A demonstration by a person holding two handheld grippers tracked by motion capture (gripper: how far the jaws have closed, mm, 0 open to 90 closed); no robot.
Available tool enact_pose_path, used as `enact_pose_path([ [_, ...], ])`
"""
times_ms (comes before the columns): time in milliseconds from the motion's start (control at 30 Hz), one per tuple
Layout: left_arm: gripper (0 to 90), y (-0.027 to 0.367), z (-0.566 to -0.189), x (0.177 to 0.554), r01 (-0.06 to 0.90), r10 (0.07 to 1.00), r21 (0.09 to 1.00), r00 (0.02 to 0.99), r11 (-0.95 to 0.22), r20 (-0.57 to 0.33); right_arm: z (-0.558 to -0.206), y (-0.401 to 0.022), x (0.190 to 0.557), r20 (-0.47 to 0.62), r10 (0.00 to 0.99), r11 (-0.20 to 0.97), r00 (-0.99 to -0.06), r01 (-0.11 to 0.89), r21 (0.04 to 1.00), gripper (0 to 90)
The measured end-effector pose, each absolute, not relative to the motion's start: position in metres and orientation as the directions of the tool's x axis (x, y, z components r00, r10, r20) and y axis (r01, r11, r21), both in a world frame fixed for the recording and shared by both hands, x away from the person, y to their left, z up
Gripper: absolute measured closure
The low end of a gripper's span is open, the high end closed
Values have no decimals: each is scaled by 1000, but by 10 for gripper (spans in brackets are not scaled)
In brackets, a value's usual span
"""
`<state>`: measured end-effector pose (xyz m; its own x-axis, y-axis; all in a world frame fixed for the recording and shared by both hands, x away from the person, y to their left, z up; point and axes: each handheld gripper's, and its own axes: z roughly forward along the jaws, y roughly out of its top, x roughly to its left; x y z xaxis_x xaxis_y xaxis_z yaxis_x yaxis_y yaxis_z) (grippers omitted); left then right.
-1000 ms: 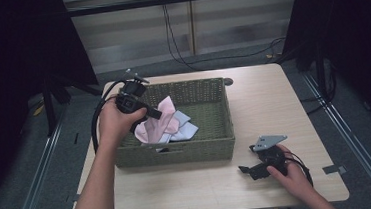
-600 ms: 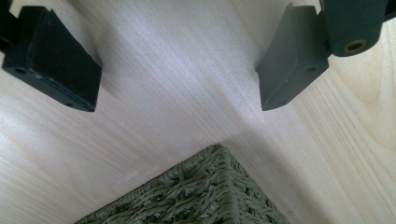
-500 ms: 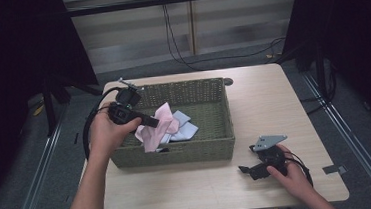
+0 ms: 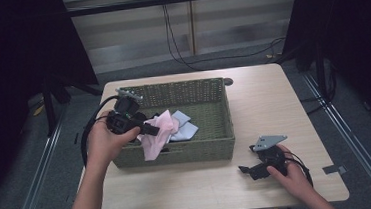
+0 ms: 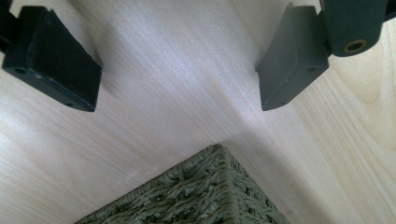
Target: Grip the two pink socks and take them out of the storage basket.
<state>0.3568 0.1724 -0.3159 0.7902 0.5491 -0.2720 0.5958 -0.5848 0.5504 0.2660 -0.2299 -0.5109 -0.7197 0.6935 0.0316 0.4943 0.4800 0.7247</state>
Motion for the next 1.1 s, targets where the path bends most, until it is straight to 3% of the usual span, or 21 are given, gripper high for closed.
enact_pose_path([
  [367,808,177,-321,348,583,535,555,801,-593,-270,-511,-230,266,31,694,480,-720,494,725,127],
  [567,757,173,-323,338,573,515,560,811,-598,-279,-511,-230,266,31,694,480,-720,494,725,127],
  [667,595,169,-323,334,543,502,575,829,-613,-247,-511,-230,266,31,693,480,-720,494,725,127],
  [867,497,171,-322,340,558,534,595,810,-578,-241,-511,-230,266,31,694,480,-720,494,725,127],
  [1100,454,173,-326,354,578,567,596,789,-557,-236,-511,-230,266,32,693,480,-720,494,725,127],
])
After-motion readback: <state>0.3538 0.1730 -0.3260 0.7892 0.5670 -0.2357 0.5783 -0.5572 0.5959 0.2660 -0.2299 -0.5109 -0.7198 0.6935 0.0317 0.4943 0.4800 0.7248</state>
